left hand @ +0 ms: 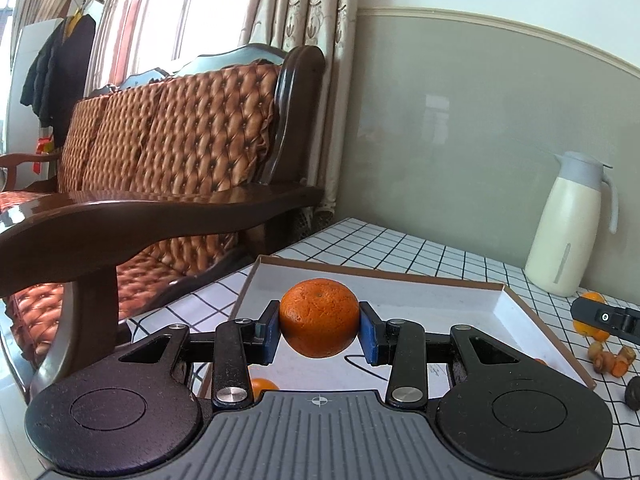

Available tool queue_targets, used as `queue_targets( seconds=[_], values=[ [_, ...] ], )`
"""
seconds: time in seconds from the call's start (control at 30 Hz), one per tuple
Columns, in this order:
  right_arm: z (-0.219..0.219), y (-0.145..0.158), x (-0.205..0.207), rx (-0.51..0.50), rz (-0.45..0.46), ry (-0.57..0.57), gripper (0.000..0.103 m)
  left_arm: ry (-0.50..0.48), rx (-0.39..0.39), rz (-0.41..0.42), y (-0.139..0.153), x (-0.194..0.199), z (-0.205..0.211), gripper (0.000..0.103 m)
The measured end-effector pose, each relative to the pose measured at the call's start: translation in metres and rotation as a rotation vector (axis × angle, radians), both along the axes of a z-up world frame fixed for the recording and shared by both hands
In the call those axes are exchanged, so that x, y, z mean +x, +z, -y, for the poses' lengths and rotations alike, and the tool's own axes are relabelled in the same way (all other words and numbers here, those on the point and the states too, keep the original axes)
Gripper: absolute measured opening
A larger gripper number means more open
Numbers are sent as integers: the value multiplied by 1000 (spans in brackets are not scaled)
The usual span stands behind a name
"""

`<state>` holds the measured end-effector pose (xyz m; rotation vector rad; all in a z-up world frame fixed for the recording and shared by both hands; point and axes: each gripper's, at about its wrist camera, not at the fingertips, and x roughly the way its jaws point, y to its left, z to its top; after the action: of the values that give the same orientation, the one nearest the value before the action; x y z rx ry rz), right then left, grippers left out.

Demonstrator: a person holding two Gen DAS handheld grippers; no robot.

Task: Organize fruits
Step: 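Open the left gripper over the box to drop the orange while the right gripper releases its orange, then move both open grippers from the box back to the fruit pile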

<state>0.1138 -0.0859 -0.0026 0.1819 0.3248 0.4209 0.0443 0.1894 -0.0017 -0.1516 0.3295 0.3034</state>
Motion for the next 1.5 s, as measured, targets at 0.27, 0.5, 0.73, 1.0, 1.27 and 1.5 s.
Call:
queue_targets(
  seconds=[0.27,0.5,0.73,1.0,1.27,1.5],
  values=[
    [-3,1,16,4,-21,-13,24,24,-12,-18,-2,18,-6,40],
    [-13,-3,39,-29,-74,-18,24,33,-13,-52,-7,35,-8,40],
    [-22,-11,60,-79,-137,-32,27,67,-32,-96,-14,51,-14,40],
    [-9,1,46,21,-45,-65,73,142,-3,-23,-5,39,-8,103],
    [14,17,8,79,182,-121,97,135,62,106,9,18,6,103],
    [28,18,0,31,197,-123,97,120,146,132,14,14,24,103]
  ],
)
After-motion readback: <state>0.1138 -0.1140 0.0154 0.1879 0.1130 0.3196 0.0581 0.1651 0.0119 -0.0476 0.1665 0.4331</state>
